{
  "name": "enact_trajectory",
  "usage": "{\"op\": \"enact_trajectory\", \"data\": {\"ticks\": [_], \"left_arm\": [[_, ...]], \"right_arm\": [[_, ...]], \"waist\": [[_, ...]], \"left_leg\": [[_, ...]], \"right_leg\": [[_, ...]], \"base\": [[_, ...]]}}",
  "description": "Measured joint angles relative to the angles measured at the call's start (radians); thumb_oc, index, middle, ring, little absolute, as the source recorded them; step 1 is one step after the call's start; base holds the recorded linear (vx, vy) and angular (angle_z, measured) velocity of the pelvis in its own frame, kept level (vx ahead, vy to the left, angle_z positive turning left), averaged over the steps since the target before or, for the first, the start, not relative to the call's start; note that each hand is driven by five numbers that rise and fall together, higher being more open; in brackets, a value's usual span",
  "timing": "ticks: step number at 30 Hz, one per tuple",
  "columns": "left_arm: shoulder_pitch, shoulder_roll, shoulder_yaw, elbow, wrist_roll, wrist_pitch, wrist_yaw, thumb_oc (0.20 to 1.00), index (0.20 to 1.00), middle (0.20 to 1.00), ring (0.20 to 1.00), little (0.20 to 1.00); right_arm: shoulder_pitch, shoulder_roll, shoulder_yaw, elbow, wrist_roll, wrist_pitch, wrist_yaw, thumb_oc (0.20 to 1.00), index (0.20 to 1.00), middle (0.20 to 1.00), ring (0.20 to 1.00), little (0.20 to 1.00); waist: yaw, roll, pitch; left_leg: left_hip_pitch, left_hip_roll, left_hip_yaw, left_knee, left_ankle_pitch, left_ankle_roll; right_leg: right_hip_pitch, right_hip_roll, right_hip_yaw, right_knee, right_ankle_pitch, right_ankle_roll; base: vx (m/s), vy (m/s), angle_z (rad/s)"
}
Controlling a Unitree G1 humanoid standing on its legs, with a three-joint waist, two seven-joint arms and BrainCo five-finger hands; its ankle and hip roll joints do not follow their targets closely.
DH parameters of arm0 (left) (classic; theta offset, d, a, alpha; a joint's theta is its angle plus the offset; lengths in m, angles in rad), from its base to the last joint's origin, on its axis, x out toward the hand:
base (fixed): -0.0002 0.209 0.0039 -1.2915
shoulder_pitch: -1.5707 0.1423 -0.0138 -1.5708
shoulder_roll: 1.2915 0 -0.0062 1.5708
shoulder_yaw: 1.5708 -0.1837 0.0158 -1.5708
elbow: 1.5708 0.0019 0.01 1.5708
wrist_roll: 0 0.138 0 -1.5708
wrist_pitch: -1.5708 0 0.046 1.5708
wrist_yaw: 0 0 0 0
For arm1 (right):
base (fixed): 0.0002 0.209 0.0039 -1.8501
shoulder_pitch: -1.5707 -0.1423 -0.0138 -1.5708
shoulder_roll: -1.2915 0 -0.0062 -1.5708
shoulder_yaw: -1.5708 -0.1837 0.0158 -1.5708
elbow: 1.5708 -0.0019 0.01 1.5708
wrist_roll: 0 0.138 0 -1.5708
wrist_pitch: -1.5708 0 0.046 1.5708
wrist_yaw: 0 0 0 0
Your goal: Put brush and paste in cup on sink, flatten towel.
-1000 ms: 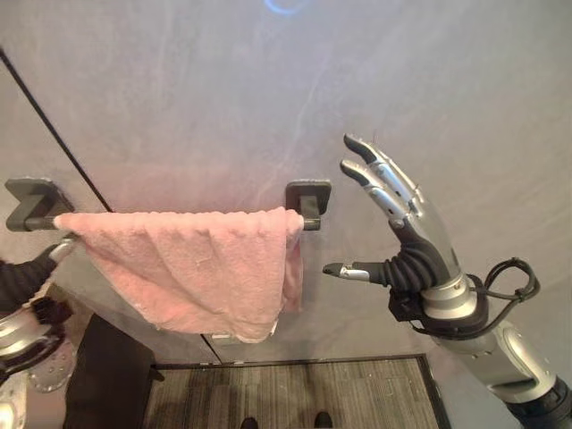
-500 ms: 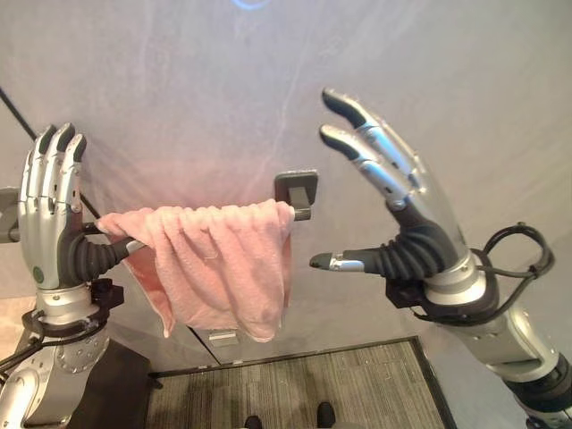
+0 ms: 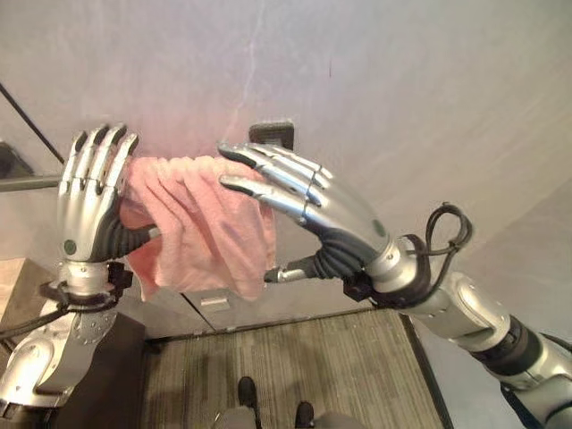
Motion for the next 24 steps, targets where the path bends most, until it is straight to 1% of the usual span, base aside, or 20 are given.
{"op": "enact_trajectory", "data": {"ticks": [1, 2, 3, 4, 5, 6, 8, 9, 10, 11, 12, 13, 14, 15, 16, 17, 19, 20, 22, 24], "left_arm": [[-0.019, -0.001, -0.025, 0.002, 0.0, 0.0, -0.002, 1.0, 1.0, 1.0, 1.0, 1.0], [-0.036, -0.001, -0.049, -0.001, 0.0, -0.004, -0.009, 1.0, 1.0, 1.0, 1.0, 1.0], [-0.063, -0.002, -0.065, 0.0, 0.0, -0.009, -0.016, 1.0, 1.0, 1.0, 1.0, 1.0], [-0.094, -0.005, -0.086, -0.001, 0.0, -0.009, -0.02, 1.0, 1.0, 1.0, 1.0, 1.0], [-0.103, -0.015, -0.096, -0.001, 0.0, -0.014, -0.021, 1.0, 1.0, 1.0, 1.0, 1.0], [-0.099, -0.022, -0.098, 0.0, 0.0, -0.015, -0.021, 1.0, 1.0, 1.0, 1.0, 1.0], [-0.104, -0.037, -0.102, 0.024, 0.0, -0.025, -0.012, 1.0, 1.0, 1.0, 1.0, 1.0], [-0.108, -0.034, -0.098, 0.037, 0.001, -0.036, -0.004, 1.0, 1.0, 1.0, 1.0, 1.0], [-0.115, -0.038, -0.103, 0.051, 0.001, -0.042, 0.017, 1.0, 1.0, 1.0, 1.0, 1.0], [-0.121, -0.039, -0.108, 0.058, 0.002, -0.046, 0.022, 1.0, 1.0, 1.0, 1.0, 1.0], [-0.13, -0.038, -0.131, 0.083, 0.002, -0.061, 0.025, 1.0, 1.0, 1.0, 1.0, 1.0], [-0.1, -0.032, -0.121, 0.079, 0.009, -0.079, 0.024, 1.0, 1.0, 1.0, 1.0, 1.0], [0.014, 0.032, -0.057, 0.051, 0.006, -0.106, 0.017, 1.0, 1.0, 1.0, 1.0, 1.0], [0.066, 0.09, -0.015, 0.054, 0.001, -0.113, 0.012, 1.0, 1.0, 1.0, 1.0, 1.0], [0.102, 0.112, 0.031, 0.07, -0.013, -0.108, 0.006, 1.0, 1.0, 1.0, 1.0, 1.0], [0.115, 0.111, 0.046, 0.093, -0.029, -0.104, 0.006, 1.0, 1.0, 1.0, 1.0, 1.0], [0.119, 0.109, 0.034, 0.126, -0.05, -0.1, 0.008, 1.0, 1.0, 1.0, 1.0, 1.0], [0.123, 0.111, 0.027, 0.112, -0.051, -0.101, 0.004, 1.0, 1.0, 1.0, 1.0, 1.0], [0.133, 0.128, 0.031, 0.103, -0.051, -0.102, 0.004, 1.0, 1.0, 1.0, 1.0, 1.0], [0.133, 0.131, 0.037, 0.104, -0.052, -0.1, 0.001, 1.0, 1.0, 1.0, 1.0, 1.0]], "right_arm": [[0.026, -0.003, 0.0, 0.003, -0.001, 0.001, -0.001, 1.0, 1.0, 1.0, 1.0, 1.0], [0.041, -0.01, 0.005, 0.01, -0.004, 0.001, 0.0, 1.0, 1.0, 1.0, 1.0, 1.0], [0.051, -0.024, 0.004, 0.014, -0.01, 0.002, -0.002, 1.0, 1.0, 1.0, 1.0, 1.0], [0.072, -0.043, 0.002, 0.014, -0.013, 0.006, -0.004, 1.0, 1.0, 1.0, 1.0, 1.0], [0.088, -0.048, 0.002, 0.024, -0.022, 0.012, -0.003, 1.0, 1.0, 1.0, 1.0, 1.0], [0.099, -0.042, 0.002, 0.034, -0.034, 0.014, -0.003, 1.0, 1.0, 1.0, 1.0, 1.0], [0.102, -0.035, 0.004, 0.06, -0.039, 0.015, -0.008, 1.0, 1.0, 1.0, 1.0, 1.0], [0.102, -0.037, 0.003, 0.065, -0.039, 0.016, -0.01, 1.0, 1.0, 1.0, 1.0, 1.0], [0.092, -0.033, 0.012, 0.084, -0.04, 0.013, -0.012, 1.0, 1.0, 1.0, 1.0, 1.0], [0.086, -0.027, 0.015, 0.101, -0.04, 0.012, -0.012, 1.0, 1.0, 1.0, 1.0, 1.0], [0.09, -0.015, 0.017, 0.161, -0.046, 0.015, -0.016, 1.0, 1.0, 1.0, 1.0, 1.0], [0.11, -0.04, 0.003, 0.156, -0.059, 0.012, -0.03, 1.0, 1.0, 1.0, 1.0, 1.0], [0.177, -0.107, -0.068, 0.142, -0.068, 0.001, -0.045, 1.0, 1.0, 1.0, 1.0, 1.0], [0.223, -0.109, -0.096, 0.14, -0.072, 0.01, -0.054, 1.0, 1.0, 1.0, 1.0, 1.0], [0.245, -0.12, -0.104, 0.135, -0.075, 0.009, -0.055, 1.0, 1.0, 1.0, 1.0, 1.0], [0.251, -0.123, -0.104, 0.126, -0.074, 0.008, -0.055, 1.0, 1.0, 1.0, 1.0, 1.0], [0.25, -0.108, -0.099, 0.119, -0.073, -0.009, -0.055, 1.0, 1.0, 1.0, 1.0, 1.0], [0.246, -0.1, -0.092, 0.121, -0.073, -0.013, -0.055, 1.0, 1.0, 1.0, 1.0, 1.0], [0.237, -0.093, -0.088, 0.13, -0.073, -0.012, -0.054, 1.0, 1.0, 1.0, 1.0, 1.0], [0.237, -0.082, -0.087, 0.137, -0.073, -0.012, -0.053, 1.0, 1.0, 1.0, 1.0, 1.0]], "waist": [[-0.009, 0.007, 0.004], [-0.013, 0.023, 0.011], [-0.015, 0.034, 0.017], [-0.028, 0.033, 0.021], [-0.025, 0.026, 0.028], [-0.023, 0.02, 0.029], [-0.027, -0.004, 0.032], [-0.034, -0.014, 0.037], [-0.047, -0.012, 0.038], [-0.053, -0.008, 0.038], [-0.051, 0.012, 0.034], [-0.059, 0.031, 0.033], [-0.063, 0.094, 0.021], [-0.068, 0.081, 0.016], [-0.061, 0.076, 0.011], [-0.054, 0.074, 0.007], [-0.048, 0.07, -0.01], [-0.045, 0.061, -0.02], [-0.021, 0.052, -0.026], [-0.022, 0.046, -0.031]], "left_leg": [[-0.017, -0.001, -0.017, 0.02, 0.0, -0.003], [-0.035, -0.001, -0.027, 0.033, 0.011, -0.01], [-0.06, -0.001, -0.028, 0.044, 0.022, -0.021], [-0.09, -0.007, -0.044, 0.042, 0.053, -0.069], [-0.099, -0.015, -0.044, 0.048, 0.053, -0.073], [-0.088, -0.014, -0.053, 0.06, 0.027, -0.049], [-0.052, 0.002, -0.094, 0.095, -0.019, -0.057], [-0.031, 0.026, -0.123, 0.11, -0.037, -0.067], [-0.004, 0.059, -0.165, 0.102, -0.052, -0.073], [0.004, 0.069, -0.184, 0.1, -0.059, -0.078], [0.046, 0.083, -0.186, 0.035, -0.057, -0.08], [0.046, 0.084, -0.175, 0.024, -0.053, -0.081], [0.061, 0.08, -0.158, 0.001, -0.062, -0.073], [0.071, 0.068, -0.171, -0.012, -0.064, -0.07], [0.087, 0.046, -0.163, -0.031, -0.066, -0.066], [0.094, 0.025, -0.16, -0.039, -0.067, -0.058], [0.097, -0.015, -0.153, -0.047, -0.072, -0.041], [0.101, -0.041, -0.144, -0.053, -0.065, -0.034], [0.11, -0.053, -0.108, -0.057, -0.072, -0.017], [0.114, -0.064, -0.104, -0.059, -0.071, -0.01]], "right_leg": [[0.0, -0.006, -0.016, -0.002, -0.003, -0.001], [-0.001, -0.006, -0.037, 0.003, -0.001, -0.005], [-0.021, -0.016, -0.058, 0.02, 0.005, -0.015], [-0.042, -0.039, -0.081, 0.016, 0.01, -0.025], [-0.051, -0.059, -0.088, 0.006, 0.023, -0.048], [-0.052, -0.068, -0.078, -0.004, 0.032, -0.051], [-0.043, -0.097, -0.057, -0.022, 0.055, -0.044], [-0.035, -0.105, -0.052, -0.041, 0.07, -0.04], [-0.024, -0.104, -0.042, -0.061, 0.086, -0.02], [-0.014, -0.104, -0.042, -0.072, 0.092, -0.012], [0.01, -0.104, -0.064, -0.083, 0.097, -0.001], [0.028, -0.097, -0.068, -0.102, 0.105, 0.012], [0.054, -0.072, -0.079, -0.131, 0.108, 0.038], [0.056, -0.086, -0.069, -0.123, 0.096, 0.057], [0.057, -0.109, -0.056, -0.123, 0.088, 0.071], [0.058, -0.128, -0.046, -0.123, 0.091, 0.08], [0.051, -0.163, -0.031, -0.119, 0.095, 0.104], [0.05, -0.185, -0.025, -0.126, 0.107, 0.128], [0.043, -0.198, 0.007, -0.134, 0.116, 0.141], [0.059, -0.207, 0.015, -0.16, 0.131, 0.153]], "base": [[-0.19, 0.037, 0.49], [-0.21, 0.07, 0.52], [-0.13, 0.09, 0.66], [-0.09, 0.098, 0.55], [-0.08, 0.107, 0.38], [-0.07, 0.114, 0.05], [-0.03, 0.112, -0.08], [0.05, 0.177, -0.06], [0.08, 0.217, -0.01], [0.12, 0.22, -0.06], [0.12, 0.234, 0.01], [0.18, 0.205, 0.04], [0.17, 0.281, 0.19], [0.15, 0.203, 0.11], [0.04, 0.178, 0.05], [0.05, 0.107, -0.02], [0.01, 0.128, 0.01], [-0.01, 0.154, -0.12], [0.04, 0.087, -0.35], [0.02, 0.048, -0.17]]}}
